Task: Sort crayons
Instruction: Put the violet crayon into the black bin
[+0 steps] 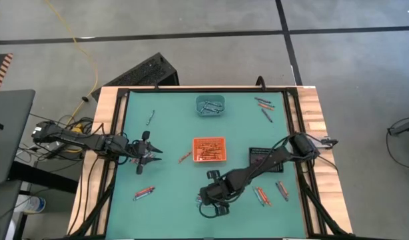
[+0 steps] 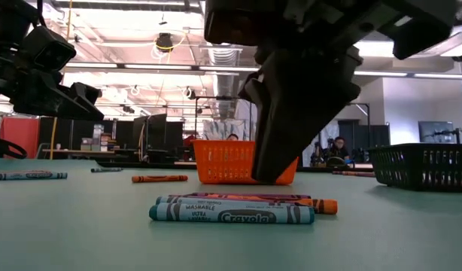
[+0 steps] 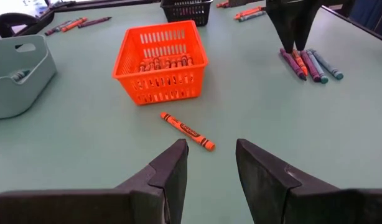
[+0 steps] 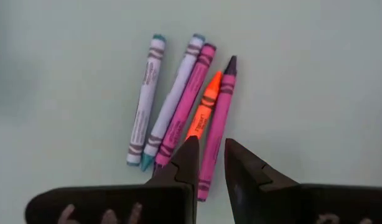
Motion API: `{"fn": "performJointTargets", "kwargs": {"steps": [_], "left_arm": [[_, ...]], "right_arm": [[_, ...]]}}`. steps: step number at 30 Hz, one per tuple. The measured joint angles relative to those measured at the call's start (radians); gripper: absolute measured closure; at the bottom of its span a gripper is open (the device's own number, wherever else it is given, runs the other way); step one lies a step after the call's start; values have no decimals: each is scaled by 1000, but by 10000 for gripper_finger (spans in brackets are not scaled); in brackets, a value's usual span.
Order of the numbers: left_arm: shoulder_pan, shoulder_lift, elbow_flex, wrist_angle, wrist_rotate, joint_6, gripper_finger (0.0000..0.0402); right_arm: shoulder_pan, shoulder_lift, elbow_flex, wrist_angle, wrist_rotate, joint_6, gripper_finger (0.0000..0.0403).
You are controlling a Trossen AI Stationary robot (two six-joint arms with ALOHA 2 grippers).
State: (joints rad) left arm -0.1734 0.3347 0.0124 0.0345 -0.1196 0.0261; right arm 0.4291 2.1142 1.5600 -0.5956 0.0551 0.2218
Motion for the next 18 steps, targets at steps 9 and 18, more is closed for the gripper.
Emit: {"fn": "performJointTargets", "kwargs": {"steps": [9, 18], "left_arm": [[0, 0, 0, 0, 0, 0, 274], [0, -1, 0, 0, 0, 0, 274]], "right_arm": [[1, 40, 2, -6, 0, 16, 332], [-8, 75, 5, -18, 24, 16, 338]]}}
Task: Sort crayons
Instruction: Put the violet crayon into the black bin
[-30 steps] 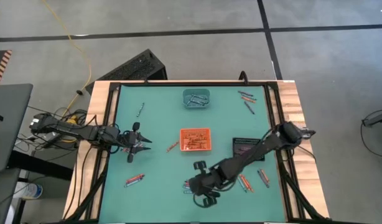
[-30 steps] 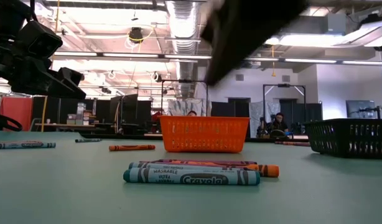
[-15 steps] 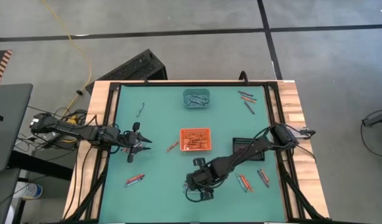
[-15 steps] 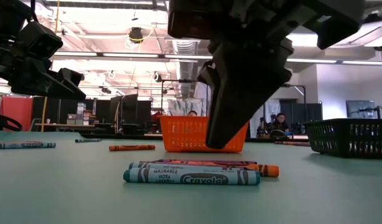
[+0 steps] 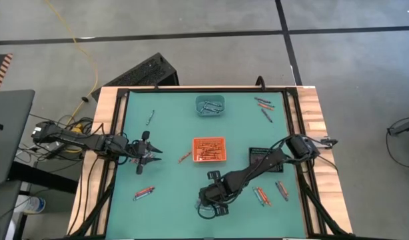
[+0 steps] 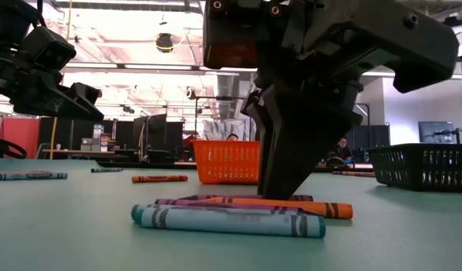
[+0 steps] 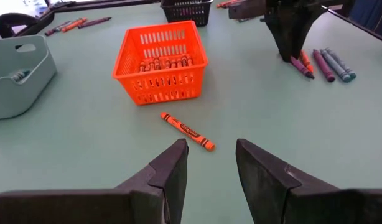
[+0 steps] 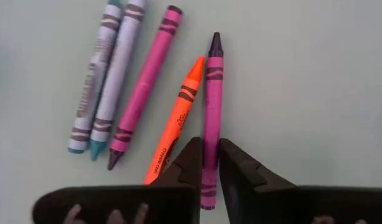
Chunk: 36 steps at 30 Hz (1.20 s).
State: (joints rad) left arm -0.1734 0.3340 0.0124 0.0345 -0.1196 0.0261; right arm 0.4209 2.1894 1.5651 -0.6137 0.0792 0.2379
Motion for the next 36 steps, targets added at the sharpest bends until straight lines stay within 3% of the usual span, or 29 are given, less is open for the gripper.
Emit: {"fn": "performJointTargets", "kwargs": {"steps": [6, 11, 16, 21, 24, 28, 36], "left_arm": [[0, 0, 0, 0, 0, 0, 274], [0, 0, 0, 0, 0, 0, 274], [0, 0, 0, 0, 0, 0, 274], [0, 0, 0, 0, 0, 0, 274], [0, 0, 0, 0, 0, 0, 274], [0, 0, 0, 0, 0, 0, 274], [0, 0, 0, 0, 0, 0, 274]], "right_arm": [[-27, -33, -5, -12, -9, 39, 391], [-35, -139, -10, -76, 19, 47, 396], [-11, -288, -6, -303, 79, 129, 400], [42, -416, -29, -590, 222, 280, 401], [78, -483, -114, -685, 289, 389, 402], [116, -581, -282, -754, 300, 522, 402], [135, -739, -594, -705, 285, 680, 401]]}}
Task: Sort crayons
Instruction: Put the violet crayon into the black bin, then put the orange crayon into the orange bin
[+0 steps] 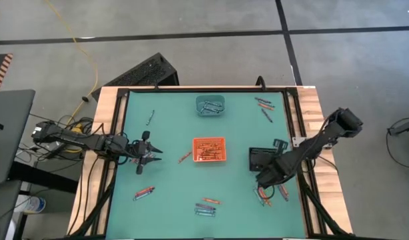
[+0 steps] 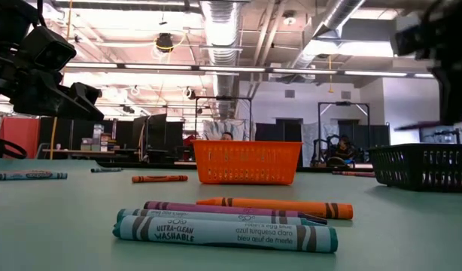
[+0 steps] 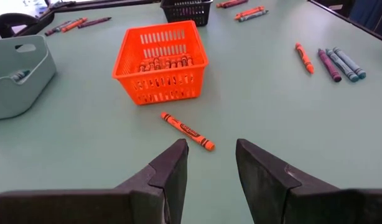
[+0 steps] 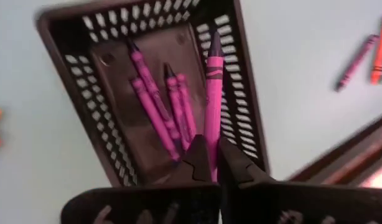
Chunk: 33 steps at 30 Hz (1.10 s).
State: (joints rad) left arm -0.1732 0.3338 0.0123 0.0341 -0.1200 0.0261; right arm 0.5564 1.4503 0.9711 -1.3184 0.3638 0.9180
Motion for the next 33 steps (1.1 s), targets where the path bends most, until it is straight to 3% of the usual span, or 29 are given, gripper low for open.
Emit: {"fn": "performJointTargets", "kwargs": {"steps": [4, 12, 21, 27, 33], "left_arm": [[0, 0, 0, 0, 0, 0, 274], [0, 0, 0, 0, 0, 0, 274], [0, 0, 0, 0, 0, 0, 274], [0, 0, 0, 0, 0, 0, 274], [0, 0, 0, 0, 0, 0, 274]], "right_arm": [[-1, -48, -54, 86, -1, 1, 400], [-2, -44, -59, 93, -26, 51, 392], [-2, -42, -58, 47, -34, 92, 329], [-10, -42, -16, -34, -103, 114, 298], [-38, -42, 93, -33, -206, 119, 292]]}}
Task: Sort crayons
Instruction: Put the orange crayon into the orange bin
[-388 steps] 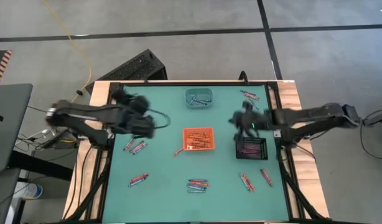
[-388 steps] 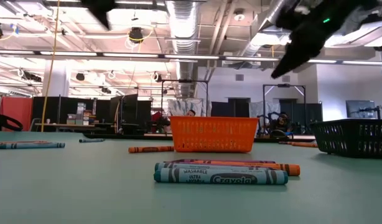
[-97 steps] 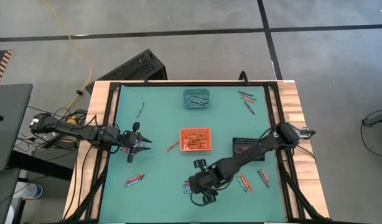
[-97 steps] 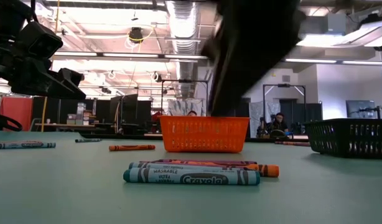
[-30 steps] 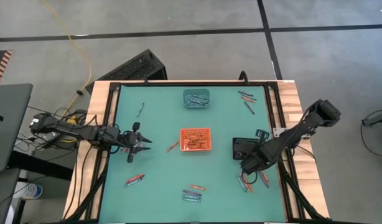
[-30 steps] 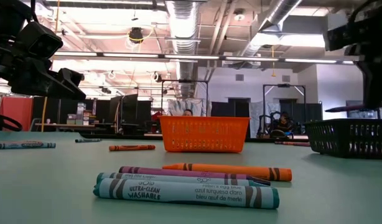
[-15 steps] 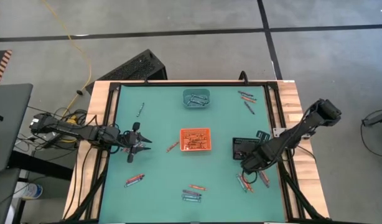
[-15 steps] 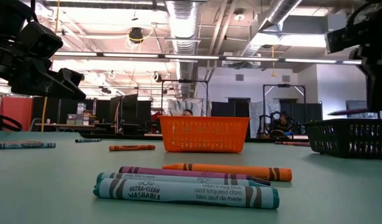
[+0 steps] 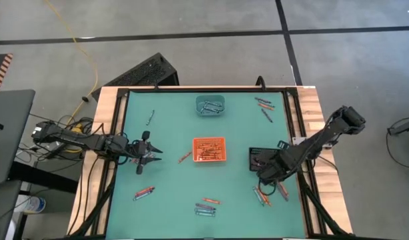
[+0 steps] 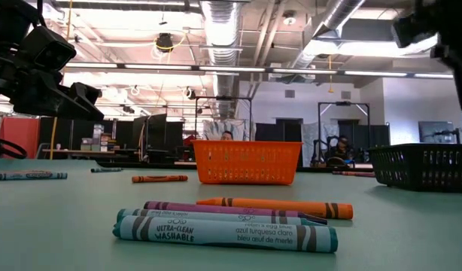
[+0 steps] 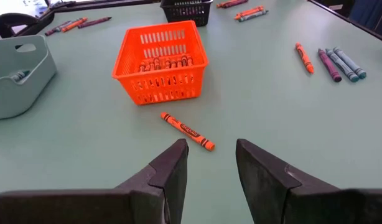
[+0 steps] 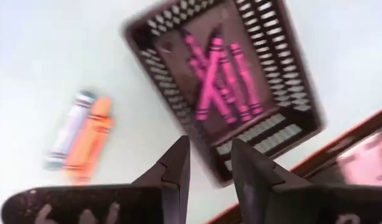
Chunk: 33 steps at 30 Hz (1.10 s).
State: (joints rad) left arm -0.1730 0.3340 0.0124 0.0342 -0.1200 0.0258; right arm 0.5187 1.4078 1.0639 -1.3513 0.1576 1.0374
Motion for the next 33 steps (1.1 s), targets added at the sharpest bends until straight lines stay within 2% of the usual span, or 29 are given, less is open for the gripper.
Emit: {"fn": "performJointTargets", "kwargs": {"steps": [3, 7, 10, 12, 18, 23, 26, 33], "left_arm": [[0, 0, 0, 0, 0, 0, 274], [0, 0, 0, 0, 0, 0, 274], [0, 0, 0, 0, 0, 0, 274], [0, 0, 0, 0, 0, 0, 274], [0, 0, 0, 0, 0, 0, 274], [0, 0, 0, 0, 0, 0, 274], [0, 0, 0, 0, 0, 0, 274], [0, 0, 0, 0, 0, 0, 274]], "right_arm": [[-13, 0, 48, 10, -52, 123, 294], [-15, 1, 59, 83, -68, 465, 295], [-15, 24, 60, 125, -79, 600, 295], [-15, 58, 60, 137, -104, 610, 295], [-2, 201, 59, 176, -183, 495, 295], [51, 311, 59, 387, -332, 453, 295], [98, 333, 60, 454, -341, 473, 295], [188, 333, 59, 389, -331, 533, 295]]}}
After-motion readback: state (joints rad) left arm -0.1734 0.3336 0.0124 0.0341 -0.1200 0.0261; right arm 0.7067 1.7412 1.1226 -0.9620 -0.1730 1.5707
